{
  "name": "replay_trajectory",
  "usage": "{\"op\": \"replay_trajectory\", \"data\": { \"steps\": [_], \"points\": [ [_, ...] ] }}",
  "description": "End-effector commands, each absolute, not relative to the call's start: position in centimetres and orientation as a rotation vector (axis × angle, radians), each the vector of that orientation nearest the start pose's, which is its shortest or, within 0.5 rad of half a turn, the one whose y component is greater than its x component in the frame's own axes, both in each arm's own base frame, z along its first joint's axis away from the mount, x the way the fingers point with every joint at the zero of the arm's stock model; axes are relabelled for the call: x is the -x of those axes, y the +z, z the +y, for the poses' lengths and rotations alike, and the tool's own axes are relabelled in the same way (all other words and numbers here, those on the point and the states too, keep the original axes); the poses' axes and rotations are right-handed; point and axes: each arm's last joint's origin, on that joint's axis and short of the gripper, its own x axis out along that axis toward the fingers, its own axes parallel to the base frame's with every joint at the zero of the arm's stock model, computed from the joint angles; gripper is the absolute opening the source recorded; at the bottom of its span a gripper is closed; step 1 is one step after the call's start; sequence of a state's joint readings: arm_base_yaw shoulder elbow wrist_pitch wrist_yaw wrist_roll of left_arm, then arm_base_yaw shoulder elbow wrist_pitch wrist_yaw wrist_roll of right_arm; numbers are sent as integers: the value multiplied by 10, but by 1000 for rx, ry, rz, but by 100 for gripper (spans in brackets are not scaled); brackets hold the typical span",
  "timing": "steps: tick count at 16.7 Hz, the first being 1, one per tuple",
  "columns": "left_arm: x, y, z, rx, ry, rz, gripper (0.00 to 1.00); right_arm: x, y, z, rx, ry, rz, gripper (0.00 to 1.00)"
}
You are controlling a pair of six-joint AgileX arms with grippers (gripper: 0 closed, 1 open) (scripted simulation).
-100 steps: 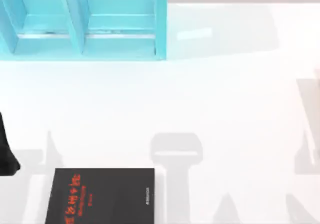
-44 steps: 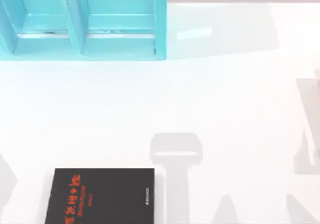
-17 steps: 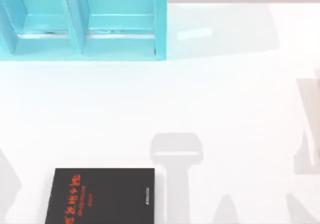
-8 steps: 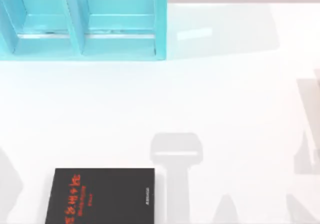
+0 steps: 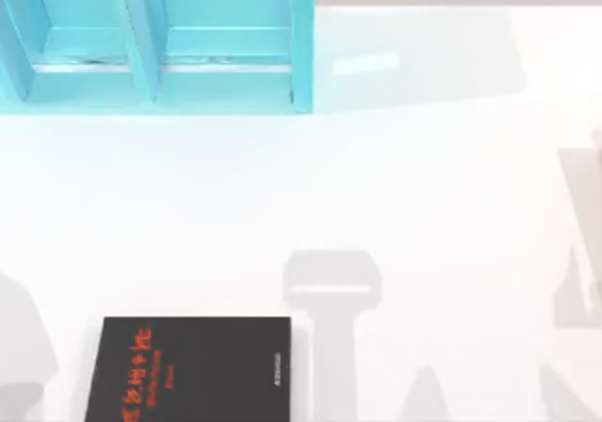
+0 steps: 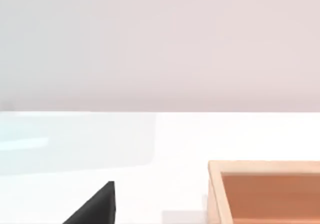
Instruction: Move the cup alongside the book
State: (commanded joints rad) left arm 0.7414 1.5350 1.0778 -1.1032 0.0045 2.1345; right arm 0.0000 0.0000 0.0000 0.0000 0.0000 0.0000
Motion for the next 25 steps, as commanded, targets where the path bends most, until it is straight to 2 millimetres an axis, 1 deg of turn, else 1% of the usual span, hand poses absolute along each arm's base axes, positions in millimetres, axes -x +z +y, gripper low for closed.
{"op": "replay_trajectory", "data": {
  "steps": [3,7,11,15,17,20,22,25],
  "points": [
    [-202,215,149,-959,-976,1338,0,-106,160,-1,0,0,0,100],
    [-206,218,103,-714,-808,1448,0,-106,160,-1,0,0,0,100],
    [-200,221,57,-429,-561,1565,0,-106,160,-1,0,0,0,100],
    [-185,227,19,-195,-303,1615,0,-106,160,-1,0,0,0,100],
    [-177,231,5,-114,-205,1609,0,-106,160,-1,0,0,0,100],
    [-165,236,-11,-32,-104,1581,0,-106,160,-1,0,0,0,100],
    [-160,238,-18,-1,-68,1562,0,-106,160,-1,0,0,0,100],
    [-156,240,-21,17,-48,1550,0,-106,160,-1,0,0,0,100]
  ]
}}
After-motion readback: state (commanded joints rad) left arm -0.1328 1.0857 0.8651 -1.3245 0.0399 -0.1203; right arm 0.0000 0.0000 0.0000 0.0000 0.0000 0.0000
